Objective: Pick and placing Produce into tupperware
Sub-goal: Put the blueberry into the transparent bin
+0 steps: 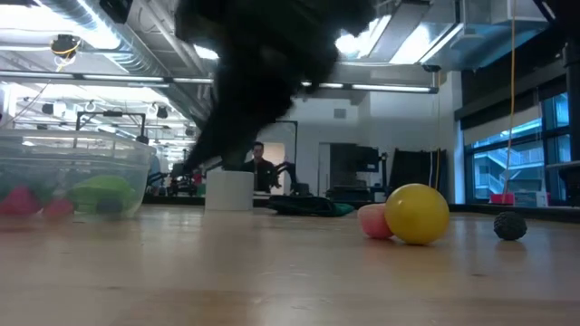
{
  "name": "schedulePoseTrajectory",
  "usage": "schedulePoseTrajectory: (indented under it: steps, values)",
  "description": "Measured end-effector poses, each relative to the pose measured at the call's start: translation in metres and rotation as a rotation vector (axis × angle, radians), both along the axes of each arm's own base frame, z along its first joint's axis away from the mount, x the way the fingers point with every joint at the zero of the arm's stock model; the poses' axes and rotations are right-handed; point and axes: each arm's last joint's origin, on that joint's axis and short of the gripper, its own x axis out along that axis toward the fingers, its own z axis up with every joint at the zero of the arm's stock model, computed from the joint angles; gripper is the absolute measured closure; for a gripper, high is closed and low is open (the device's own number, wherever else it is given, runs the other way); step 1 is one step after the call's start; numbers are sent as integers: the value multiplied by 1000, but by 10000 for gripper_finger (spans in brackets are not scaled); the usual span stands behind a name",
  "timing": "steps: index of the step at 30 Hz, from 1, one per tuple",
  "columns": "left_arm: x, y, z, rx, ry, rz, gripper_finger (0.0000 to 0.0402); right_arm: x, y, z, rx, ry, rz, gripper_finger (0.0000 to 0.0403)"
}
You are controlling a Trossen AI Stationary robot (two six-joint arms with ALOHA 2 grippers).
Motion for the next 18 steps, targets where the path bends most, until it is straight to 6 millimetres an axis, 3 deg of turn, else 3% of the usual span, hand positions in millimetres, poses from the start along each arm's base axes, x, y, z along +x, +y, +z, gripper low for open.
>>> schedulePoseTrajectory:
  steps: [7, 10, 13, 18]
  values:
    - [0, 0, 2, -7, -16, 0, 328, 35, -36, 59, 52, -268, -85, 341]
    - [0, 0, 4, -17, -40, 0, 324, 45, -52, 74, 71, -392, -118, 340]
    - [1, 0, 7, -31, -71, 0, 320, 53, -66, 74, 91, -472, -153, 340]
    - [1, 0, 9, -37, -84, 0, 316, 66, -76, 43, 124, -472, -205, 340]
